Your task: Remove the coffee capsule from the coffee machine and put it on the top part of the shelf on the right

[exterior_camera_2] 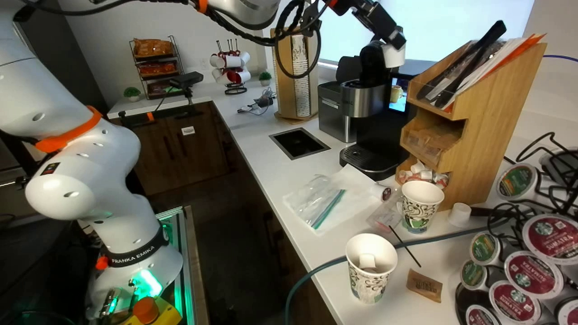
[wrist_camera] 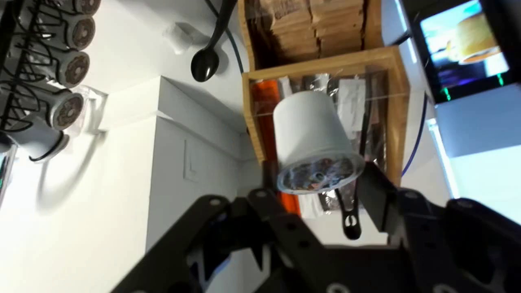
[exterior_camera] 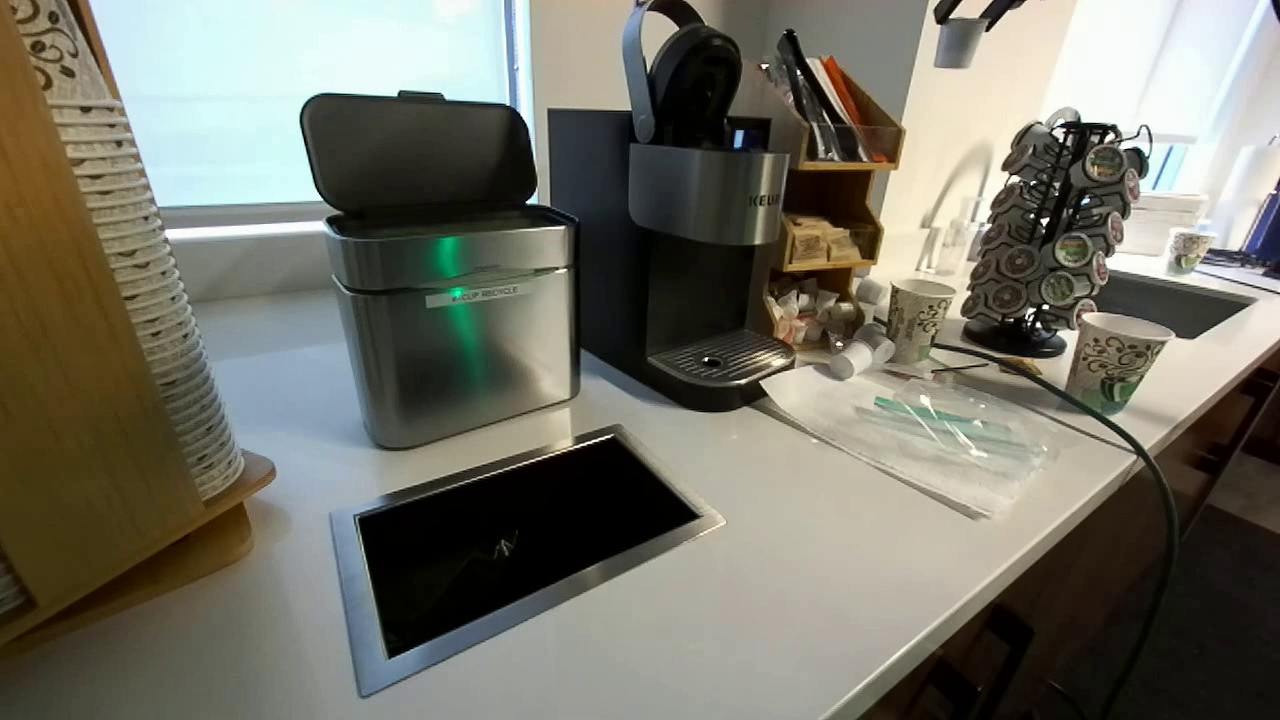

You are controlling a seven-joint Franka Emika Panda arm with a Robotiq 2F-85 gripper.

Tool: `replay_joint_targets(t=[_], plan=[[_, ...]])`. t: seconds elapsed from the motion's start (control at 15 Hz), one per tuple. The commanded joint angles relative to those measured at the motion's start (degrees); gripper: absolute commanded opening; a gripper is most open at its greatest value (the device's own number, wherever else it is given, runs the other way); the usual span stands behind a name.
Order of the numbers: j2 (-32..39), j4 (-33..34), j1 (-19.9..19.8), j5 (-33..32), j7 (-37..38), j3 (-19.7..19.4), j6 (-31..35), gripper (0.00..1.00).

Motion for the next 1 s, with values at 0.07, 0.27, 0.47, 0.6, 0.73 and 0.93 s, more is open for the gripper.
replay_joint_targets(t=[0.07, 0.27, 0.47, 0.6, 0.73, 0.93], plan=[[10.1, 7.7, 3.1, 13.8, -6.4, -5.2, 7.6, 0.28], [16.6, 15.0, 9.7, 27.9, -15.0, -10.1, 5.0, 0.28], [23.0, 24.4, 8.8, 39.8, -24.0, -9.7, 0.3, 0.28], [26.5, 29.8, 6.4, 38.4, -21.7, -9.5, -4.9, 0.28], [29.5, 34.2, 5.4, 35.0, -18.1, -10.3, -9.6, 0.28], [33.1, 38.8, 4.5, 33.5, -16.9, -10.5, -16.2, 0.28]])
